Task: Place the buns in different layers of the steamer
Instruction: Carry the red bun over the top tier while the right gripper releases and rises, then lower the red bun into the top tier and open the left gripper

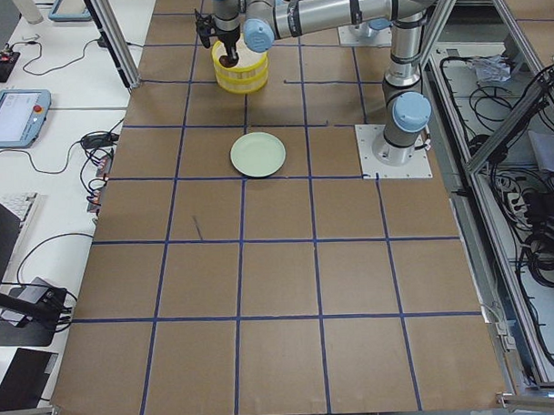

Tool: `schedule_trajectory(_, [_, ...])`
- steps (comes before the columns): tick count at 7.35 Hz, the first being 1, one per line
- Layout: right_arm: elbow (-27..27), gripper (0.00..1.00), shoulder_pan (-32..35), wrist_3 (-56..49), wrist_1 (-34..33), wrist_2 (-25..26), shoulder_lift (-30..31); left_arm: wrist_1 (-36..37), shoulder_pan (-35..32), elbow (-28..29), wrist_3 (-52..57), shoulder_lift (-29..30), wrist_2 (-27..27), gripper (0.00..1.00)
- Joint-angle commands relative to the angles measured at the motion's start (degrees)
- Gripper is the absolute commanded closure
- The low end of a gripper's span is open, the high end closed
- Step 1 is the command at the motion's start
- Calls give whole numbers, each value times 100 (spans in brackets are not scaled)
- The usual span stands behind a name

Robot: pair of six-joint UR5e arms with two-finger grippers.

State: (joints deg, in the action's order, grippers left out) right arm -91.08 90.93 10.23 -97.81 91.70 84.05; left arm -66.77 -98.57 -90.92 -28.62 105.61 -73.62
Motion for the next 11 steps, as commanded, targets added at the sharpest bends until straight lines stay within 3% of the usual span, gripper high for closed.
schedule_trajectory(1, [46, 1, -145, -371, 830, 93, 523, 1001, -739, 4, -957, 519, 181, 99])
schedule_trajectory(2, [47, 1, -276, -416, 860, 16, 550, 1443, -890, 4, -1135, 853, 182, 97])
schedule_trajectory(3, [81, 1, -382, -425, 843, -20, 559, 1535, -900, 4, -1137, 995, 182, 88])
schedule_trajectory(4, [91, 1, -374, -425, 843, -38, 568, 1553, -918, -4, -1128, 1014, 182, 66])
schedule_trajectory(5, [169, 1, -366, -425, 869, -29, 586, 1475, -918, -13, -1119, 997, 173, 33])
schedule_trajectory(6, [239, 1, -357, -425, 887, -38, 586, 1474, -927, -39, -1137, 945, 164, 23])
schedule_trajectory(11, [258, 1, -330, -425, 869, -46, 594, 1439, -944, -101, -1154, 585, 111, 22])
